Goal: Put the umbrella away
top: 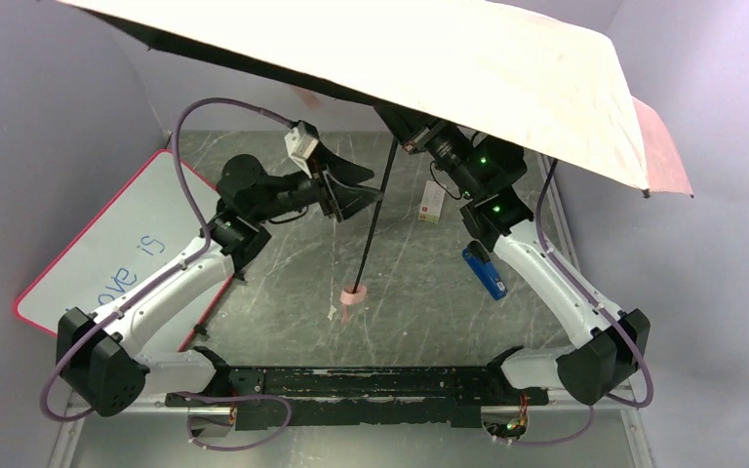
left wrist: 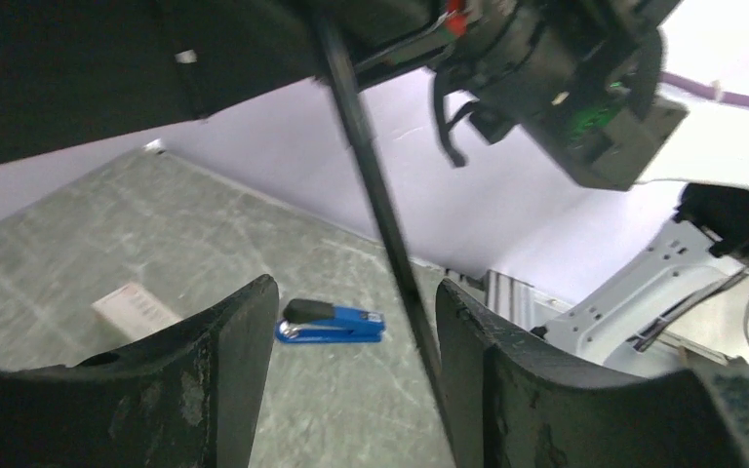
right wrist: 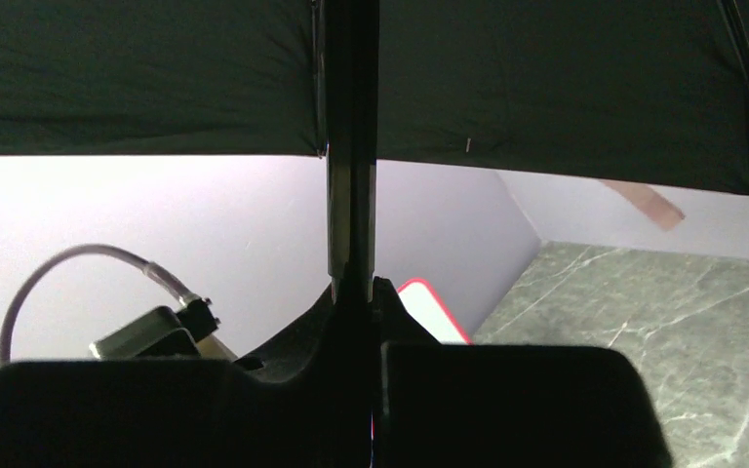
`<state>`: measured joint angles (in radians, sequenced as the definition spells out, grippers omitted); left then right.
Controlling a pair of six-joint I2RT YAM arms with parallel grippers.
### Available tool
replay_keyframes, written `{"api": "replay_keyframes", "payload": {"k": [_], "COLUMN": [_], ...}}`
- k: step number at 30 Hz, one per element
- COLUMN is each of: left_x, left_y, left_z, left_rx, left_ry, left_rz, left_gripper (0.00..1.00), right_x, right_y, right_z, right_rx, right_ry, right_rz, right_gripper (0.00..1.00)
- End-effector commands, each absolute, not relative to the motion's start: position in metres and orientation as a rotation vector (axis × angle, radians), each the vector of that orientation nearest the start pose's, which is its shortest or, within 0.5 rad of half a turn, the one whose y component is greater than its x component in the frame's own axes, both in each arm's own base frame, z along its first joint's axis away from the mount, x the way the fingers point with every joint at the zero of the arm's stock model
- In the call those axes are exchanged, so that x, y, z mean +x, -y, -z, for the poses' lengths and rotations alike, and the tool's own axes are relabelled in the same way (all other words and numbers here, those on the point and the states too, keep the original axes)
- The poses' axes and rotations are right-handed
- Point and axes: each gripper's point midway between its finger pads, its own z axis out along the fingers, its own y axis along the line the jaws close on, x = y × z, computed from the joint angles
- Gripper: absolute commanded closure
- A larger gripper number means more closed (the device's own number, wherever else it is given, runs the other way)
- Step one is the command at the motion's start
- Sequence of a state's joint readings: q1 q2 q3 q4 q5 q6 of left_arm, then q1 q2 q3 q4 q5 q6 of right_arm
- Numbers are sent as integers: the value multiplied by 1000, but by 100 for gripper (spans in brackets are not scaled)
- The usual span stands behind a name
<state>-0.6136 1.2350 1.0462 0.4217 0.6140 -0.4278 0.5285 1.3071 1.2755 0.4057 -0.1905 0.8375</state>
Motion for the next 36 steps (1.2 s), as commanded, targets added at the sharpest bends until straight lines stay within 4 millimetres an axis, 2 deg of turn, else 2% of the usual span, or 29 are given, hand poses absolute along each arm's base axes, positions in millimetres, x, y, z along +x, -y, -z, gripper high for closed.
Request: {"api": "replay_keyframes", "payload": {"k": [1, 7, 12, 15, 17, 21, 26, 31, 36], "left_x": [226, 216, 226, 232, 234, 231, 232, 233, 245], "left_y": [337, 342, 357, 364, 367, 372, 373, 368, 364], "left_z": [-431, -446, -440, -443, -447, -451, -435, -429, -421], "left_rx": [778, 792, 811, 827, 836, 876, 931, 900, 826], "left_ry": [-1162, -1082, -1097, -1093, -1083, -1061, -1095, -1113, -1171], "left_rz": [1330, 1391, 1398, 1396, 1399, 1422, 1379, 1358, 1311], "left_gripper": [34, 33, 36, 38, 40, 51, 60, 59, 62], "right_x": [311, 296, 281, 271, 268, 262, 262, 265, 272], "right_y": [-271, -269, -271, -272, -273, -276, -277, -279, -284], "right_z": [-512, -519, -526, -531, -533, -537, -536, -534, -526], "right_rx": [-86, -136, -185, -221, -236, -271, -278, -276, -269], "right_ry": [-1210, -1189, -1140, -1087, -1067, -1026, -1014, -994, -974], "right_rz": [-1356, -1368, -1423, -1469, -1492, -1522, -1531, -1546, -1585], "right_gripper": [100, 100, 100, 100, 100, 100, 100, 100, 100]}}
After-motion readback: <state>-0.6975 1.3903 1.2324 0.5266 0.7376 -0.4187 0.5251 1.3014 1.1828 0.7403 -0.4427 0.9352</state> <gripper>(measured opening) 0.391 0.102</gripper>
